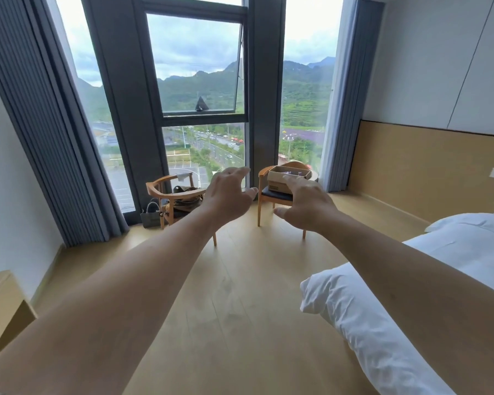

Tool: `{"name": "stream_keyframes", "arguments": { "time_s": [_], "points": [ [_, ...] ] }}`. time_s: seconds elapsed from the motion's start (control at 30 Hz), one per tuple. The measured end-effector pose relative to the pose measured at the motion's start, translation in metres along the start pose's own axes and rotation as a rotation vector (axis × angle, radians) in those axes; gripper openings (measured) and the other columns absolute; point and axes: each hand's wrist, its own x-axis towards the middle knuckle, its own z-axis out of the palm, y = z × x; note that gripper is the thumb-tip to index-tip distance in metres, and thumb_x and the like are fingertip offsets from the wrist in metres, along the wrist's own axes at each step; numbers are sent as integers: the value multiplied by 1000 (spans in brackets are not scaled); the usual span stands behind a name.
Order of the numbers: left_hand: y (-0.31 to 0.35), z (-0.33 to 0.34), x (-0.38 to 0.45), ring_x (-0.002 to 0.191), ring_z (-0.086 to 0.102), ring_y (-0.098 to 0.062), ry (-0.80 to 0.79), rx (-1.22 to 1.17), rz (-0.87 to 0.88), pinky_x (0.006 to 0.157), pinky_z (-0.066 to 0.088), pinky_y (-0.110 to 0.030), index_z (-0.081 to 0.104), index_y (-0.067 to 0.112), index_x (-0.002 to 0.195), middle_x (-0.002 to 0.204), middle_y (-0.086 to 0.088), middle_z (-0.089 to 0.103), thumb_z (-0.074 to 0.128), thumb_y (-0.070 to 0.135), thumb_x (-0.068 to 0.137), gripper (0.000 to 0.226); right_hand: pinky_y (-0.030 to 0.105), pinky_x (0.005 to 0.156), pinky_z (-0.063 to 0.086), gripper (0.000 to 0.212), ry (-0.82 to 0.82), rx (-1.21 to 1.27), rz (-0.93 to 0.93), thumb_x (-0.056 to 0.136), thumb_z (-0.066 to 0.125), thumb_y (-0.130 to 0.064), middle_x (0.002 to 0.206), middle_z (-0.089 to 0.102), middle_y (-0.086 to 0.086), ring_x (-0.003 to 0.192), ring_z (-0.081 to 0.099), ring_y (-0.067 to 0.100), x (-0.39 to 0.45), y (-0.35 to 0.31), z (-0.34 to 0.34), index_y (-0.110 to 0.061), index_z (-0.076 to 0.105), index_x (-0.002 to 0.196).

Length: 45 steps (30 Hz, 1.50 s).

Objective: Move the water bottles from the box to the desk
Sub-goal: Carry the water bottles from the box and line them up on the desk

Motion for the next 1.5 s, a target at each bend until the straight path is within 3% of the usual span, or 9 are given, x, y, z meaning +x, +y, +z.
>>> {"name": "stream_keyframes", "arguments": {
  "time_s": [0.3,0.63,0.93,1.13,1.5],
  "points": [
    [-106,86,200,142,37,-30,-23,-12,81,112,38,-46,40,21,151,154,-7,44,63,36,95,63,46,100,46,72,-4,-68,26,83,70,-50,135,52,6,125,44,28,199,15,89,-25,40,143],
    [-175,144,444,140,39,-30,-22,-58,188,108,39,-44,42,20,151,152,-8,46,63,34,96,61,46,104,43,79,10,-58,144,83,70,-49,144,48,8,133,40,30,433,38,132,-25,33,149],
    [-209,275,633,140,38,-30,-51,-56,194,112,36,-45,40,22,152,152,-7,46,64,36,94,64,47,108,40,84,6,-40,175,84,71,-49,152,42,7,139,35,30,625,140,208,-27,28,153],
    [-204,344,790,141,38,-29,-31,-94,156,112,36,-45,39,24,152,153,-5,45,64,37,94,65,48,113,37,95,-7,-33,173,80,74,-52,160,33,4,146,29,29,781,222,215,-28,22,156],
    [-258,475,1034,142,37,-27,-61,-109,116,113,36,-47,38,28,152,155,-2,42,63,39,93,65,49,110,40,98,-39,-3,173,78,78,-45,156,38,3,142,34,28,1027,311,296,-28,22,157]
  ]
}}
